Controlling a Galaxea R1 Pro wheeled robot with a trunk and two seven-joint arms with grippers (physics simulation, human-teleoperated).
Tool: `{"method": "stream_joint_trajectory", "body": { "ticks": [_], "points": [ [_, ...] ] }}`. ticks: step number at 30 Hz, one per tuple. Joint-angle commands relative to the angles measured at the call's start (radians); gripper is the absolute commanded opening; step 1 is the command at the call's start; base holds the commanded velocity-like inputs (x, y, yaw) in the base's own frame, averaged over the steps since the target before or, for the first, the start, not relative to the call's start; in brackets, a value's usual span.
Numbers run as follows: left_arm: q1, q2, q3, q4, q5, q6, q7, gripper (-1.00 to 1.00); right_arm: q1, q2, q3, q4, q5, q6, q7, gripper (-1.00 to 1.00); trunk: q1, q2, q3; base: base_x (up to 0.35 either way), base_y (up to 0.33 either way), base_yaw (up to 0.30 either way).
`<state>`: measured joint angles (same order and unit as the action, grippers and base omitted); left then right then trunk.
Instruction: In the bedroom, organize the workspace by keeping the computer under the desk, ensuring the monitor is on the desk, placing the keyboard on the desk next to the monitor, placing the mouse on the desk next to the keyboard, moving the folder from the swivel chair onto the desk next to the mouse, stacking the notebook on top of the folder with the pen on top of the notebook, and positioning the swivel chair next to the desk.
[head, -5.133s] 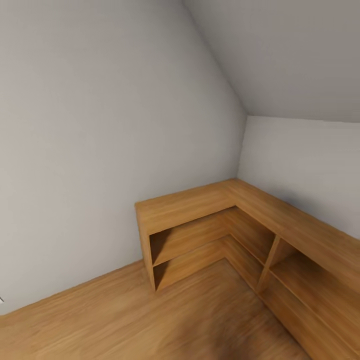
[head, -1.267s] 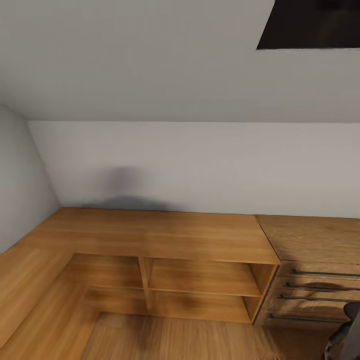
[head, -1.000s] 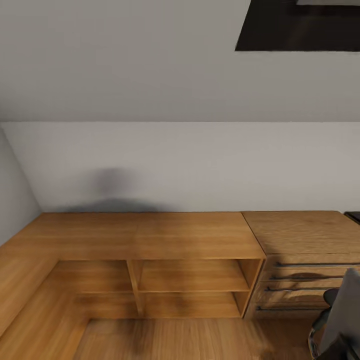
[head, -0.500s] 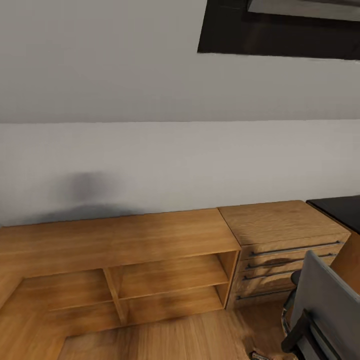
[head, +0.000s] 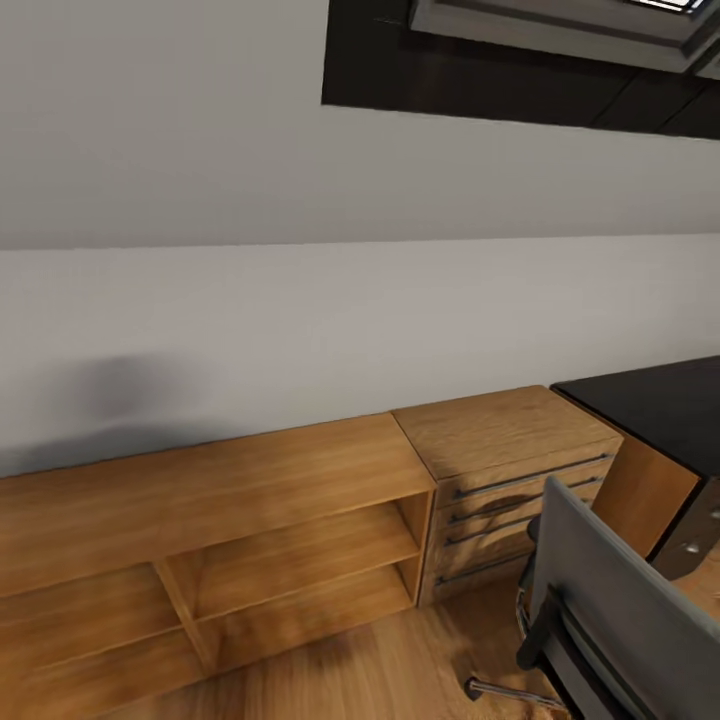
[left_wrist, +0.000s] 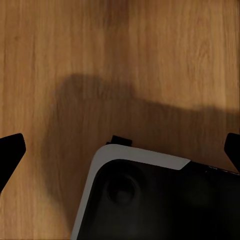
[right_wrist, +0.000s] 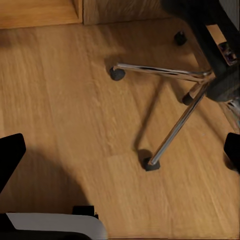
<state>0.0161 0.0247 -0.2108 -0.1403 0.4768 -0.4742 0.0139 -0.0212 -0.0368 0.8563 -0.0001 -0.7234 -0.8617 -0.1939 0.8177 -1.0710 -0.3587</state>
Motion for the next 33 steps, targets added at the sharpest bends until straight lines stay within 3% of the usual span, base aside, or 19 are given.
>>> {"method": "stream_joint_trajectory", "body": {
  "ticks": [1, 11, 33],
  "points": [
    [0.001, 0.001, -0.009, -0.002, 0.009, -0.001, 0.001, 1.00, 0.000, 0.000, 0.008, 0.000, 0.002, 0.000, -0.008, 1.00, 0.000, -0.001, -0.001, 0.000, 0.000, -0.299],
    [0.001, 0.000, -0.010, -0.002, 0.008, -0.003, 0.001, 1.00, -0.001, 0.000, 0.008, 0.000, 0.002, 0.000, -0.003, 1.00, 0.000, -0.001, -0.001, 0.100, 0.081, -0.299],
    [0.001, -0.007, -0.017, -0.002, 0.003, -0.014, 0.001, 1.00, 0.000, 0.002, 0.009, 0.000, 0.002, 0.000, 0.002, 1.00, 0.000, -0.001, -0.001, 0.247, 0.233, -0.299]
  ]
}}
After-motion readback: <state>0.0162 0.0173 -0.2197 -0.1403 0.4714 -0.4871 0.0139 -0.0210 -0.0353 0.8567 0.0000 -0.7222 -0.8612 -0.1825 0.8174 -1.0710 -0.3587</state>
